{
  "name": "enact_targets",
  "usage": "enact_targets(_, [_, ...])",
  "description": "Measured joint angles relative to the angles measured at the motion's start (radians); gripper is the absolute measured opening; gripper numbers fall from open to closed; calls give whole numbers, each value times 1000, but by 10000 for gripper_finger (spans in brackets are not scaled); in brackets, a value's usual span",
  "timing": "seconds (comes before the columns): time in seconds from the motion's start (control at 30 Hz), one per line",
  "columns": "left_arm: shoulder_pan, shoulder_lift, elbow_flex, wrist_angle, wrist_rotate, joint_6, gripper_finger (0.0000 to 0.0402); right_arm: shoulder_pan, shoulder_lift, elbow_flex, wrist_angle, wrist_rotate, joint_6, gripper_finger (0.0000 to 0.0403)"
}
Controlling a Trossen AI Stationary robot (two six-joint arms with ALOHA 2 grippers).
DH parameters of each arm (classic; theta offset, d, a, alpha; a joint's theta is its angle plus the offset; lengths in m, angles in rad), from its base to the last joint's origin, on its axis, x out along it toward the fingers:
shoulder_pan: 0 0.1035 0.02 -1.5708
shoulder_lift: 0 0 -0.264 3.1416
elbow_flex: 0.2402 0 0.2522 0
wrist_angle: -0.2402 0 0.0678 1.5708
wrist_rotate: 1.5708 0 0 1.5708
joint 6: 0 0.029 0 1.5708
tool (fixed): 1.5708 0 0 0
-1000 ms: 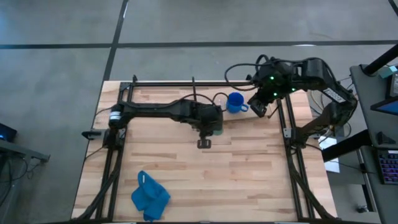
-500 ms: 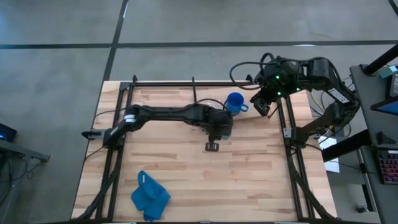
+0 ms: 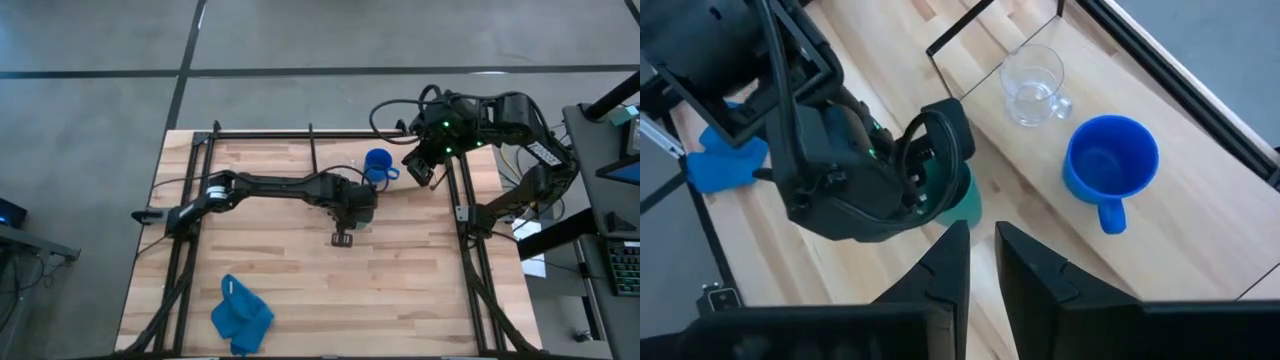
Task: Stack small to large cups/mugs on shelf
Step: Put the green cup on the shelf
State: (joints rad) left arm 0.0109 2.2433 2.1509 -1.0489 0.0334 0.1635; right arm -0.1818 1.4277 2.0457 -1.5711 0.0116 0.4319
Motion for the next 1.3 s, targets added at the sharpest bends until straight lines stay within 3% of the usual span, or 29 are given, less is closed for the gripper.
enact_targets(1.0, [1,40,-12,21,0,-3,1,0,0,0,0,-1,33,48])
enact_targets(1.3, [2,45,-14,44,-2,-3,43,0,1,0,0,-1,32,48])
